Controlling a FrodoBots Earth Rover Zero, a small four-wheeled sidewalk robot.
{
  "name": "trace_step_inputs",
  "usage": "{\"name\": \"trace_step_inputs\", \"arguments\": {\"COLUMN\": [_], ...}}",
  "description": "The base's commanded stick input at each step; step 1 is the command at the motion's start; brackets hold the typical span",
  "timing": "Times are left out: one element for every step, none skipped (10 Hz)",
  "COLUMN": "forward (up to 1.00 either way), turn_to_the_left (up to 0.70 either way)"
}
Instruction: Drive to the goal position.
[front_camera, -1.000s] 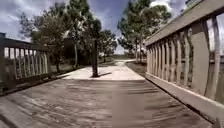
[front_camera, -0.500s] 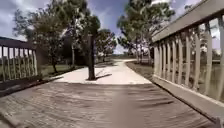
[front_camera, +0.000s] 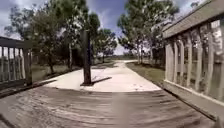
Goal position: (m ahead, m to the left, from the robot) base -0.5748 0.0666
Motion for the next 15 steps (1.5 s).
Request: {"name": "trace_step_inputs", "arguments": {"forward": [0.85,0.85,0.85,0.85,0.85,0.85,0.85,0.85,0.85,0.85,0.85,0.85,0.85,0.85,0.85], "turn_to_the_left": [0.0,0.0,0.0,0.0,0.0,0.0,0.0,0.0,0.0,0.0,0.0,0.0,0.0,0.0,0.0]}}
